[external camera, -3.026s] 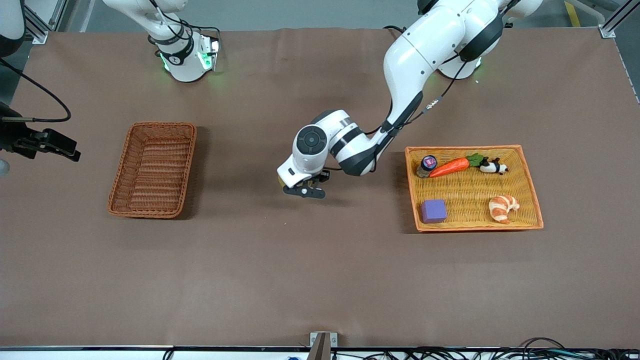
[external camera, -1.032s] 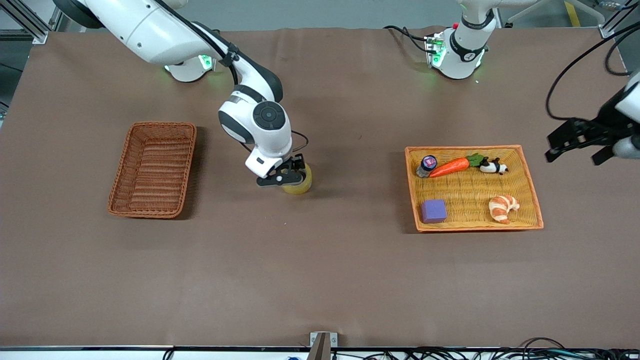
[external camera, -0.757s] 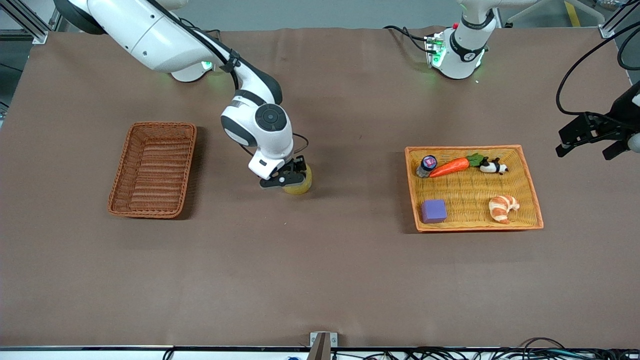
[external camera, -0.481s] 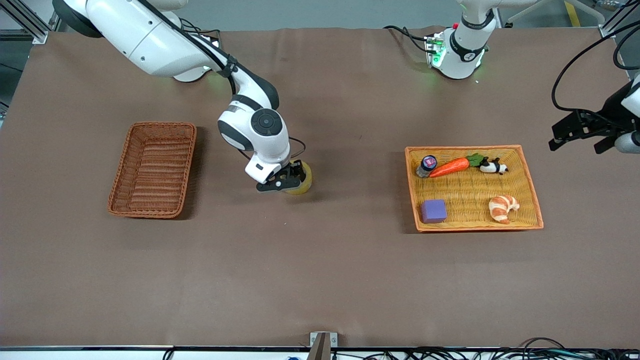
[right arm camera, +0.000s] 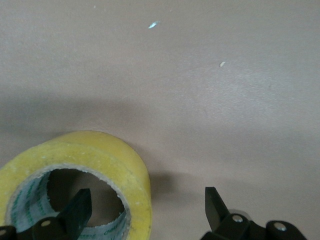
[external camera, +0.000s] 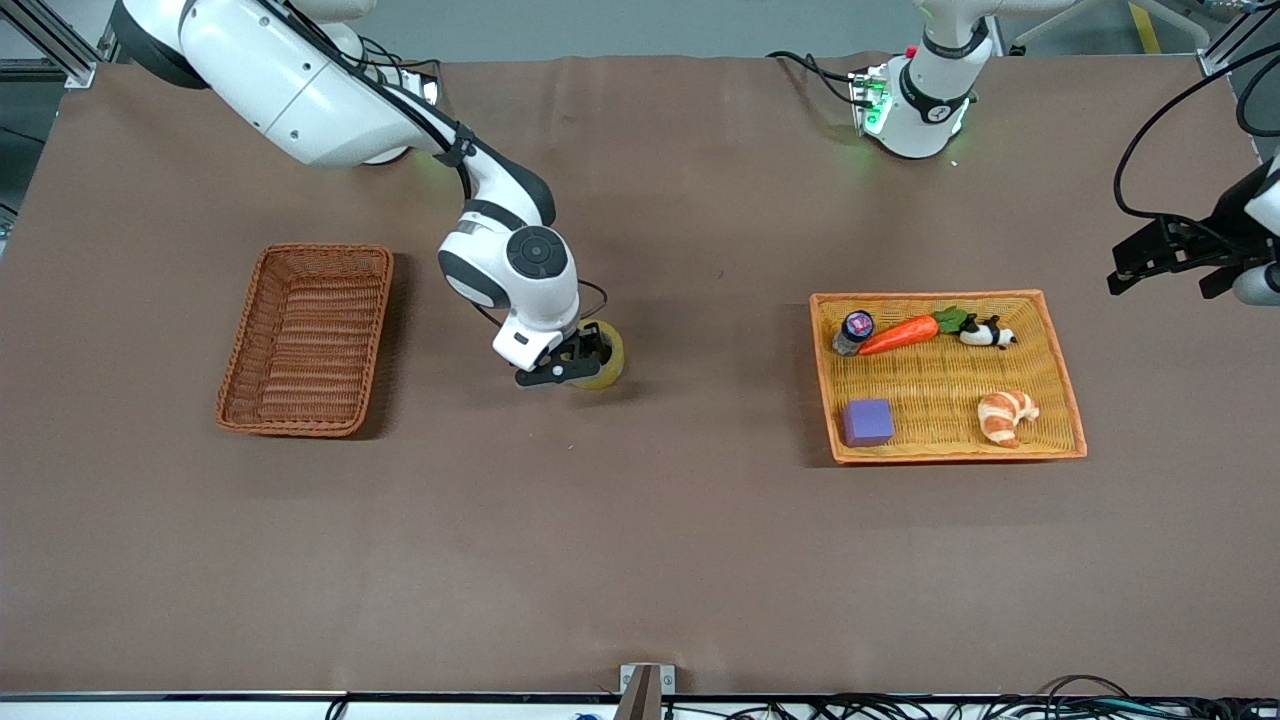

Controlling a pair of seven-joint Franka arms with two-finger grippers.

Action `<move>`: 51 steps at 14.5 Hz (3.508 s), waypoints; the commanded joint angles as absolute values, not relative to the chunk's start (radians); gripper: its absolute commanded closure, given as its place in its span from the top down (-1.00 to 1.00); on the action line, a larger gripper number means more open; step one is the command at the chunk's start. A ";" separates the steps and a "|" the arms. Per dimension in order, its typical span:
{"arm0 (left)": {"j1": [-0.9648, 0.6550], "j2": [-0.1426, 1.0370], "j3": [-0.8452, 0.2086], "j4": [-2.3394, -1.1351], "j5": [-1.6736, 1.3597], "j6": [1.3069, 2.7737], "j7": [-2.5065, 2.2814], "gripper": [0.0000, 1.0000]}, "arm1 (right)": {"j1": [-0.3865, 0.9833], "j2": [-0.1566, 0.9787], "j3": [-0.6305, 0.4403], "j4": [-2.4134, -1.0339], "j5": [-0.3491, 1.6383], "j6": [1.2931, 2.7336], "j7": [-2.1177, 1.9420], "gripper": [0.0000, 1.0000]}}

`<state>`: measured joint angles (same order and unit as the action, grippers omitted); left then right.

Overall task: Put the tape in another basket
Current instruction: 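Close the right gripper on the tape roll rim and lift it, then carry the tape roll with the right gripper over the brown basket, then release the tape roll into the brown basket with the right gripper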

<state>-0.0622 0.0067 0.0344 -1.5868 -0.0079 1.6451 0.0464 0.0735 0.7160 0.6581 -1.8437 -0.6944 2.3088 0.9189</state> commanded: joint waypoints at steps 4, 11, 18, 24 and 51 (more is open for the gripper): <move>-0.067 0.000 0.031 -1.585 0.014 1.632 0.032 1.00 | 0.043 0.752 0.672 -1.850 -0.753 2.326 0.945 -0.51; -0.063 0.009 0.020 -1.583 0.014 1.634 0.029 1.00 | 0.026 0.726 0.683 -1.822 -0.733 2.275 0.991 -1.00; -0.063 0.006 0.017 -1.583 0.014 1.640 -0.008 1.00 | -0.106 0.403 0.639 -1.809 -0.354 2.042 0.661 -0.99; -0.064 0.009 0.017 -1.571 0.014 1.640 -0.009 1.00 | -0.103 0.134 0.300 -1.905 -0.158 1.910 0.114 -0.99; -0.063 0.029 0.017 -1.548 0.012 1.638 -0.034 1.00 | -0.109 0.075 -0.026 -2.099 -0.109 2.246 -0.196 1.00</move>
